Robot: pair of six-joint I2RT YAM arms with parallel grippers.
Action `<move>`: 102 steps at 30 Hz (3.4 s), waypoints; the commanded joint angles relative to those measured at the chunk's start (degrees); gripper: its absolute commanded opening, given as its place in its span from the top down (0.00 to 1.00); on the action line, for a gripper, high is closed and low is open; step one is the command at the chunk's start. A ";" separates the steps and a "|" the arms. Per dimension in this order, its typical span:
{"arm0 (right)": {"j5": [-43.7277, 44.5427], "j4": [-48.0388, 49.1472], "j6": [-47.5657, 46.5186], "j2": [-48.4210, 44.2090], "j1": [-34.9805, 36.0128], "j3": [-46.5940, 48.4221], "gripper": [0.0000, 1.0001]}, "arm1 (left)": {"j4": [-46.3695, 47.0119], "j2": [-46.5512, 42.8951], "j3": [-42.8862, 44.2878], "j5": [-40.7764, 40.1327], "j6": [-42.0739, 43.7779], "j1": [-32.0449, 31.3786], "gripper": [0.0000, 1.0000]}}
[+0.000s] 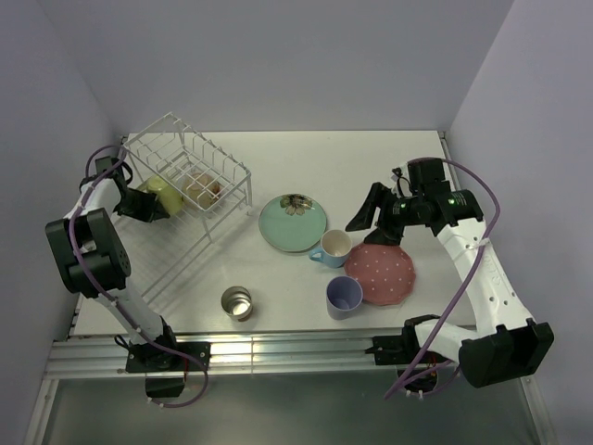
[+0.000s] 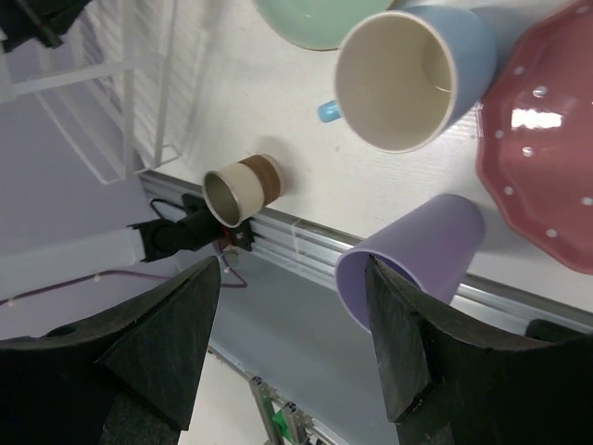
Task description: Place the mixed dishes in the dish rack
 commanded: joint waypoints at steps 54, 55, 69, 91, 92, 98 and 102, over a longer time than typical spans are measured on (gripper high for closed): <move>10.76 0.98 -1.34 23.66 10.04 17.93 1.00 | -30.23 -32.24 35.08 13.84 9.43 -6.91 0.09; 7.41 1.15 -0.20 23.38 9.78 19.00 1.00 | -29.00 -29.88 36.25 14.02 9.87 -8.60 0.09; -34.81 56.28 54.87 13.28 8.72 6.22 1.00 | 7.04 -29.33 24.57 18.41 13.20 -37.96 0.05; -35.08 99.85 91.66 16.35 14.69 -1.03 1.00 | 19.79 -30.64 21.41 39.24 24.99 -40.87 0.01; -35.08 100.11 91.75 16.61 14.87 -1.12 1.00 | 20.48 -30.64 21.23 40.03 24.64 -40.96 0.01; -34.46 108.70 98.50 18.72 15.40 -0.77 1.00 | 20.93 -30.91 19.56 42.84 23.93 -42.01 0.01; -34.03 113.56 102.38 20.39 15.49 -0.33 1.00 | 19.44 -31.35 18.86 42.58 24.99 -42.45 0.01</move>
